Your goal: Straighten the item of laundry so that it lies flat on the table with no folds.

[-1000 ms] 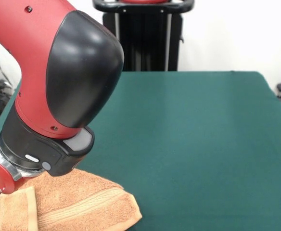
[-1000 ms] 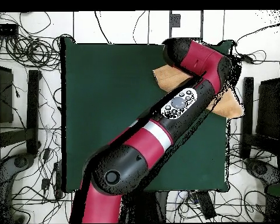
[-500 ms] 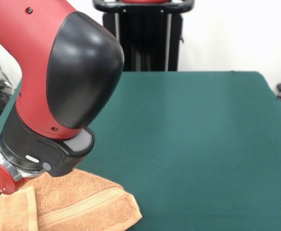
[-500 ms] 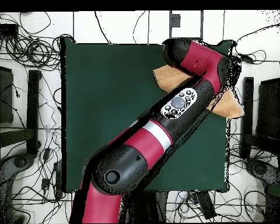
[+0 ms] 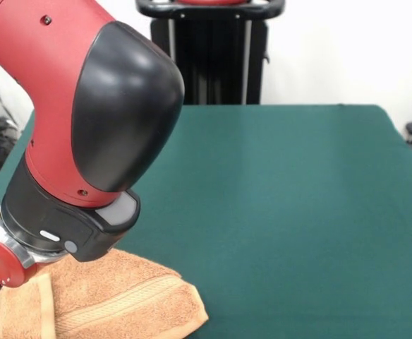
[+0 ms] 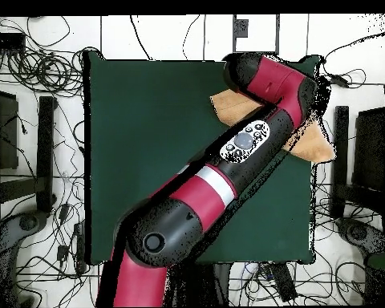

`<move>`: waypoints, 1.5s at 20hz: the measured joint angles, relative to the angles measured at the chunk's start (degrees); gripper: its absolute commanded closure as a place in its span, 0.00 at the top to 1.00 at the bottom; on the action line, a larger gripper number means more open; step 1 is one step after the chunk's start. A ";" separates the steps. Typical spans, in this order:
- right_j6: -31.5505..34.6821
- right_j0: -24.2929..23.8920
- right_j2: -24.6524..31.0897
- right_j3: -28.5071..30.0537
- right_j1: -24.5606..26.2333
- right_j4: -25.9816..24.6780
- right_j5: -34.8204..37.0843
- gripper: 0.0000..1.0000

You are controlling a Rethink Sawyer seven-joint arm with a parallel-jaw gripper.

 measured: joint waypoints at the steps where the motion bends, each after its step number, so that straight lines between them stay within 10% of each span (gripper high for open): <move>1: 0.00 0.00 -0.16 -0.07 0.03 0.00 0.00 1.00; 30: 0.00 0.02 -1.07 -0.78 1.17 0.01 2.42 1.00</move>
